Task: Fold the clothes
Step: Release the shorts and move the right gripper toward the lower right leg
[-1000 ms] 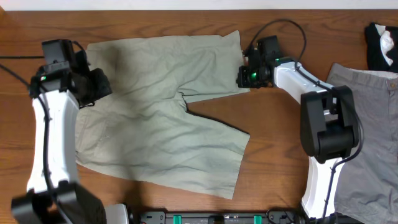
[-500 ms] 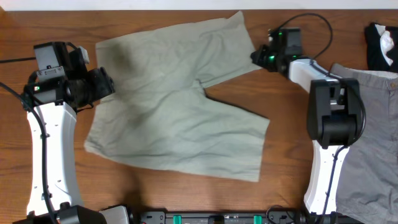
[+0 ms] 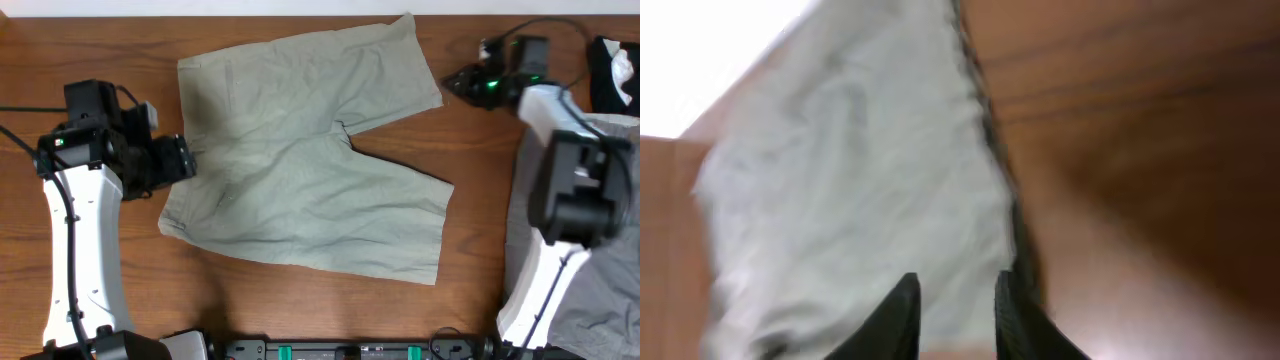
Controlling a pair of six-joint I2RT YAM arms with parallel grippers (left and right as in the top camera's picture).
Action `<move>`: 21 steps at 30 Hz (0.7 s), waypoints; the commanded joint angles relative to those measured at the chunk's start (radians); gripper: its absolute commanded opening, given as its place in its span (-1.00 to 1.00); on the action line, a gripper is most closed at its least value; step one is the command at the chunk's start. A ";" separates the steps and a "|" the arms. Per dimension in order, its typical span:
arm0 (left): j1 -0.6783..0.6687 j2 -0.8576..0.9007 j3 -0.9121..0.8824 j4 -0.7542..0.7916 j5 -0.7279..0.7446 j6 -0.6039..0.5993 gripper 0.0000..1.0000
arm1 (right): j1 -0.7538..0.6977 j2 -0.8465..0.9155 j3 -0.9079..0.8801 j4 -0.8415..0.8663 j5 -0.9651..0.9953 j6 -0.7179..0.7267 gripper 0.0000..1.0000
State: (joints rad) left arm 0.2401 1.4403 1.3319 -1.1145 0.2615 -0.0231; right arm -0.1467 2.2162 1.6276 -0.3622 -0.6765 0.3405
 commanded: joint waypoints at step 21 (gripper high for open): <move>0.169 0.146 -0.459 0.328 -0.038 -0.229 0.49 | 0.085 -0.515 -0.021 -0.717 0.218 -0.182 -0.31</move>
State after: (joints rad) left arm 0.4049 1.5444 0.8787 -0.8085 0.2111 -0.2249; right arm -0.0845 1.6951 1.6203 -1.0790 -0.4721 0.1844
